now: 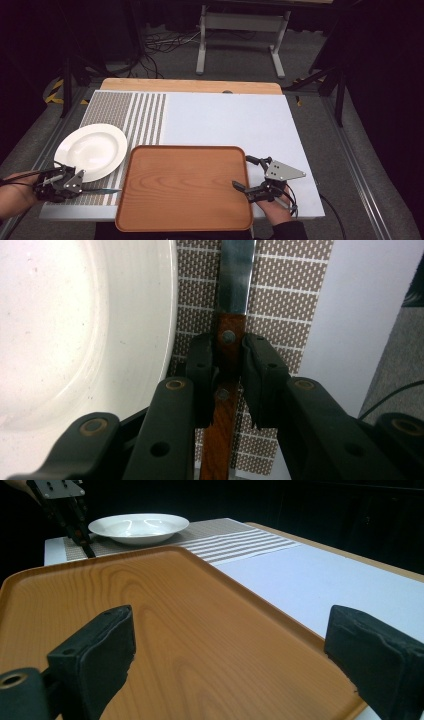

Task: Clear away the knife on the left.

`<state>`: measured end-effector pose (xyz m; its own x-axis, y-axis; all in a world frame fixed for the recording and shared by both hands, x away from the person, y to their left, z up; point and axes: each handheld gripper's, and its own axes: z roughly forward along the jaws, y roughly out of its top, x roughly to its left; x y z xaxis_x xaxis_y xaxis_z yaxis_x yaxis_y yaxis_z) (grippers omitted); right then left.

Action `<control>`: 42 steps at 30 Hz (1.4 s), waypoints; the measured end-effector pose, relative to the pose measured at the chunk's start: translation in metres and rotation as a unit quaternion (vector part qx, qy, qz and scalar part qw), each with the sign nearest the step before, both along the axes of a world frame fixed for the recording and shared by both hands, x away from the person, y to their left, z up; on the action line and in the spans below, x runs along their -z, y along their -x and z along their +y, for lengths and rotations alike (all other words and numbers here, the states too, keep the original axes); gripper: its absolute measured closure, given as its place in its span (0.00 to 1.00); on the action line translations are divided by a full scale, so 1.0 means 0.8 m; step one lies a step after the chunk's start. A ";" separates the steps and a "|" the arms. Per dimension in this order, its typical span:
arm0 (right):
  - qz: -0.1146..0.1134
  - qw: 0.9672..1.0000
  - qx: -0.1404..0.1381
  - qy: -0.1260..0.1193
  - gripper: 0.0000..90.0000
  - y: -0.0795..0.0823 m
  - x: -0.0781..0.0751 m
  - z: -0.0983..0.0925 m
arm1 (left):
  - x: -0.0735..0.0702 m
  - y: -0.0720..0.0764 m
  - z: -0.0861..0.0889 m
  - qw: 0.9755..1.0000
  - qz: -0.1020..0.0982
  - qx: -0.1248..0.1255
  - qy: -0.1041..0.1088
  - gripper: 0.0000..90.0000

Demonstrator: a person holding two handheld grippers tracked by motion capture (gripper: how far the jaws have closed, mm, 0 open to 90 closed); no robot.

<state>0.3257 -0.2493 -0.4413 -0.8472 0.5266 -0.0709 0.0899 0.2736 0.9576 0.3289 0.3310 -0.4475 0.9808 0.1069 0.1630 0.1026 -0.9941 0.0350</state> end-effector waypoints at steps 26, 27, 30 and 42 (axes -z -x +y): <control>0.001 1.000 0.004 -0.012 0.07 0.000 -0.001 -0.003 | -0.024 0.013 0.013 0.998 0.008 -0.048 0.044 0.87; 0.001 1.000 0.003 -0.012 0.07 -0.001 -0.001 -0.003 | -0.029 0.015 0.012 0.997 0.008 -0.054 0.053 0.87; 0.001 1.000 0.006 -0.011 0.07 -0.001 -0.001 -0.003 | -0.043 0.017 0.008 0.994 0.007 -0.074 0.076 0.87; 0.005 1.000 0.011 -0.017 0.08 -0.002 -0.002 -0.006 | -0.087 0.011 -0.018 0.969 0.038 -0.170 0.175 0.86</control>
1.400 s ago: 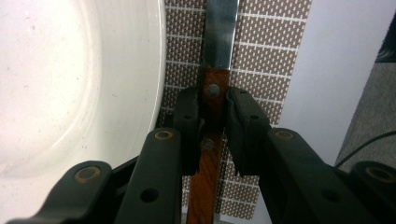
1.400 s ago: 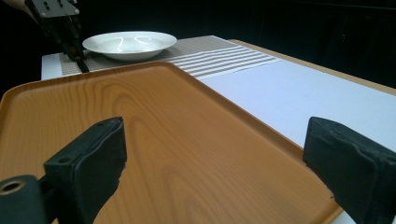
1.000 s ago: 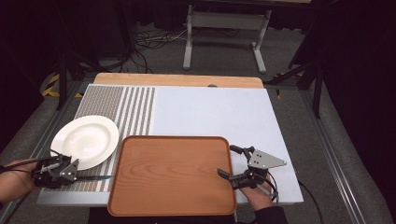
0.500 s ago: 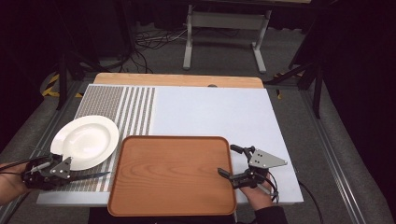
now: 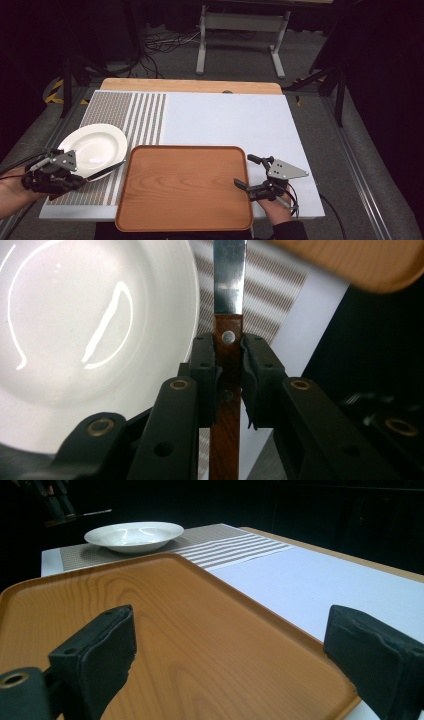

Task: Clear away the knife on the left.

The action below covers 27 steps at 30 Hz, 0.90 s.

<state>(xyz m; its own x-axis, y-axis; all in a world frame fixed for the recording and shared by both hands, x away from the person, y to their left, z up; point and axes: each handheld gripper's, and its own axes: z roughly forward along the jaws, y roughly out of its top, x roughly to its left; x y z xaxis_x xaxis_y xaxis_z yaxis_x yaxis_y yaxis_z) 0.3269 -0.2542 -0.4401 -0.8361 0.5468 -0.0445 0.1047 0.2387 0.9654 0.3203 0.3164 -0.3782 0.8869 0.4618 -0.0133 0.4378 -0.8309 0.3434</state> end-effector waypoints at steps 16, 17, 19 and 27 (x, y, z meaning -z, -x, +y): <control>-0.002 1.000 0.000 0.000 0.08 0.001 0.000 -0.001 | -0.002 -0.010 -0.008 0.991 0.049 -0.070 0.107 0.86; -0.002 1.000 0.001 -0.001 0.08 0.001 0.000 -0.001 | -0.002 -0.009 -0.009 0.990 0.052 -0.075 0.112 0.86; -0.002 1.000 0.001 -0.001 0.08 0.001 0.000 -0.001 | -0.002 -0.010 -0.011 0.988 0.056 -0.081 0.119 0.86; -0.003 1.000 0.000 -0.003 0.08 0.001 -0.001 -0.001 | -0.003 -0.009 -0.023 0.980 0.068 -0.108 0.154 0.86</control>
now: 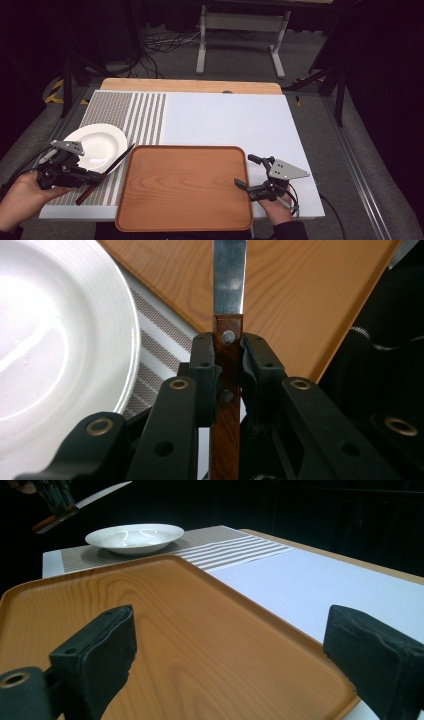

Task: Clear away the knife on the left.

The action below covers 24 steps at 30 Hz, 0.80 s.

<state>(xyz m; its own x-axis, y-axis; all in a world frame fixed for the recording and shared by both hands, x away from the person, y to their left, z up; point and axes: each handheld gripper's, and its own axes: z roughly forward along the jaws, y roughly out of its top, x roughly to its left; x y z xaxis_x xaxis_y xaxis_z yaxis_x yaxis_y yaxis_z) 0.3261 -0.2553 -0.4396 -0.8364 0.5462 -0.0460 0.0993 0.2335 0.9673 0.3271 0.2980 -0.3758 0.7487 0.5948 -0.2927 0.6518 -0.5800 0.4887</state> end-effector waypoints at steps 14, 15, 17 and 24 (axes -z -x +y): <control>-0.002 1.000 0.000 -0.002 0.08 0.001 -0.001 0.000 | 0.005 -0.003 -0.040 0.998 0.040 -0.037 0.004 0.86; -0.003 1.000 0.001 -0.001 0.08 0.001 -0.001 0.000 | 0.005 -0.004 -0.043 0.998 0.045 -0.044 0.002 0.86; -0.003 1.000 0.002 -0.002 0.08 0.001 -0.001 -0.001 | 0.006 -0.004 -0.048 0.998 0.045 -0.052 0.000 0.86; -0.003 1.000 0.001 -0.003 0.08 0.002 -0.001 -0.001 | 0.018 0.000 -0.067 0.996 0.054 -0.068 0.002 0.86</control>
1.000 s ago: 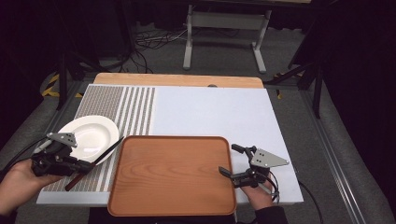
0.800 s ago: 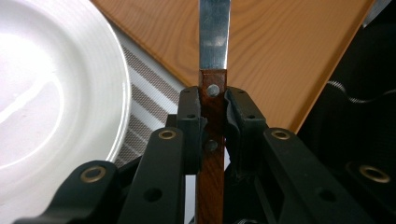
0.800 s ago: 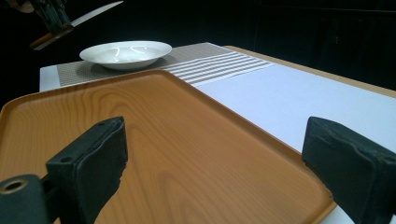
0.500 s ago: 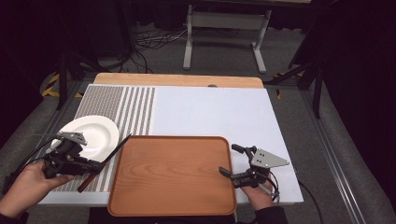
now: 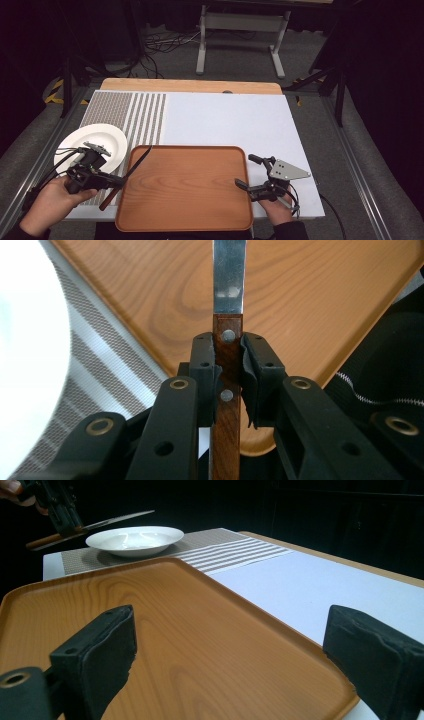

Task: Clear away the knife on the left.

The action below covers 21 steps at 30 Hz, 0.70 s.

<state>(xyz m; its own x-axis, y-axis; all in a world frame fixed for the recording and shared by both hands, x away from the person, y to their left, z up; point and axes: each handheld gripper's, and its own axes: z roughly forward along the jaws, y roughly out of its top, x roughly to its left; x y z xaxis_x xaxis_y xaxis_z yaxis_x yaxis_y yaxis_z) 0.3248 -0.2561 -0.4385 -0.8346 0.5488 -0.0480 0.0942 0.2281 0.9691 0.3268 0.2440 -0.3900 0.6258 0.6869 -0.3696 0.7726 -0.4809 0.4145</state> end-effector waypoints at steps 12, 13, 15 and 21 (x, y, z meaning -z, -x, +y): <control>0.002 1.000 -0.001 -0.001 0.08 0.000 0.000 0.000 | 0.026 0.003 -0.025 1.000 0.020 0.000 0.007 0.86; 0.003 1.000 -0.001 -0.003 0.08 0.000 0.001 0.000 | 0.028 0.002 -0.026 1.000 0.022 0.002 0.007 0.86; 0.004 1.000 0.000 -0.003 0.08 -0.001 0.001 0.000 | 0.031 0.002 -0.029 1.000 0.024 0.002 0.008 0.86; 0.005 1.000 -0.001 -0.002 0.08 -0.001 0.001 0.000 | 0.042 -0.002 -0.039 0.999 0.035 -0.006 0.001 0.86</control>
<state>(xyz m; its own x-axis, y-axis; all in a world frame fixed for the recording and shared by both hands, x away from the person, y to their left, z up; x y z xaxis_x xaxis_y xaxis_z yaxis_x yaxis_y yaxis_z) 0.3256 -0.2557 -0.4394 -0.8363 0.5469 -0.0378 0.1031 0.2247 0.9690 0.3284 0.2126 -0.4238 0.5897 0.6934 -0.4140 0.8057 -0.4702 0.3600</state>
